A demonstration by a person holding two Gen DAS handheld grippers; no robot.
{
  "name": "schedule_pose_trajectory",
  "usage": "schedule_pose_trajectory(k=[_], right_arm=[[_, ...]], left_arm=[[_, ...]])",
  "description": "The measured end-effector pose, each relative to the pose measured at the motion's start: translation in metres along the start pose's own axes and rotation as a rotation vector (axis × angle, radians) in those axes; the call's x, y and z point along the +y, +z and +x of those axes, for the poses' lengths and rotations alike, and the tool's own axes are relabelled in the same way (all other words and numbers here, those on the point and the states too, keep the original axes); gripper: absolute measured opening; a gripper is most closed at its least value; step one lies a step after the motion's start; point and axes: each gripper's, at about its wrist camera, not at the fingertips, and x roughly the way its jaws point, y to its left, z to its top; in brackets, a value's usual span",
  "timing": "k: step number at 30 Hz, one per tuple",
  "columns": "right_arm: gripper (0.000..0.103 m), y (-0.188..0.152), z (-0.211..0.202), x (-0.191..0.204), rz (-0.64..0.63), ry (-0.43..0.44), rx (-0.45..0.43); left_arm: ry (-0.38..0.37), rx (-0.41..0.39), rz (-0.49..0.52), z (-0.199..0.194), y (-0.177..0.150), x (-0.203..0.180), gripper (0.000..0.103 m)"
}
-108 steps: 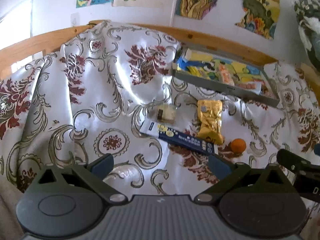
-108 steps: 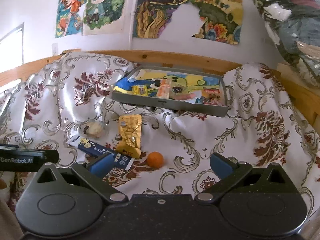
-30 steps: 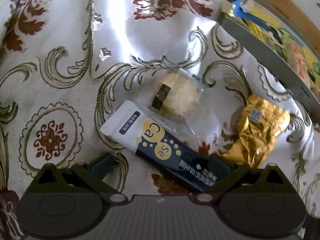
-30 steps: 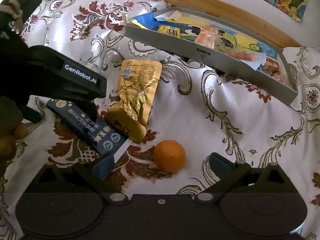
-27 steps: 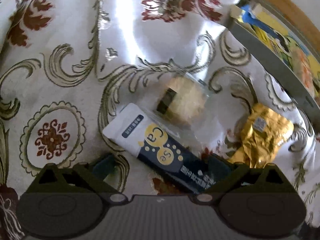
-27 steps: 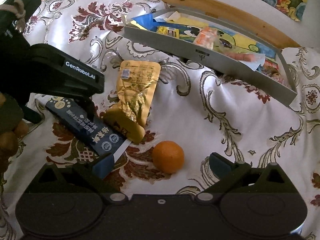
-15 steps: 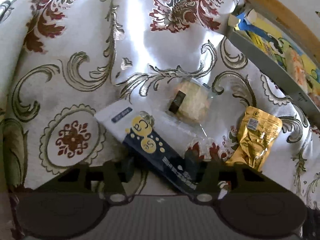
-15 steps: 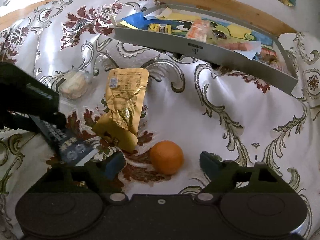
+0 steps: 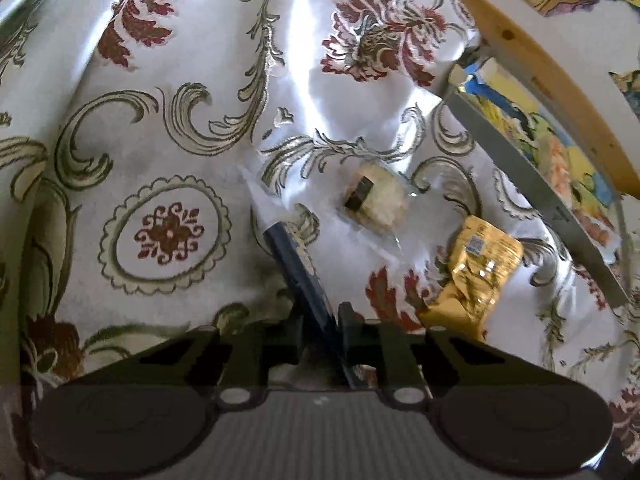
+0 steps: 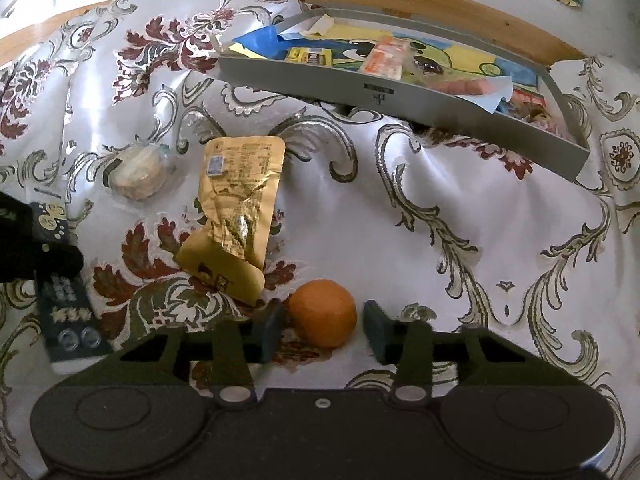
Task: Organize snacks
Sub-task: 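Lower the left tool onto the blue Ca stick pack while the right tool approaches the orange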
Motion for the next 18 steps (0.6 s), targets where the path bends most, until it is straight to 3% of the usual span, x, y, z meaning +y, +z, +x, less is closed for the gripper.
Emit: schedule_pose_trajectory(k=[8,18], right_arm=[[0.036,-0.003,-0.007,0.007,-0.046,-0.016,-0.017],[0.036,-0.005,-0.038,0.02,-0.063,0.032,-0.07]], left_arm=[[-0.05,-0.015,0.038,-0.015,-0.012,-0.002,0.015],[-0.159,-0.041,0.102,-0.027,-0.022,-0.006,0.012]])
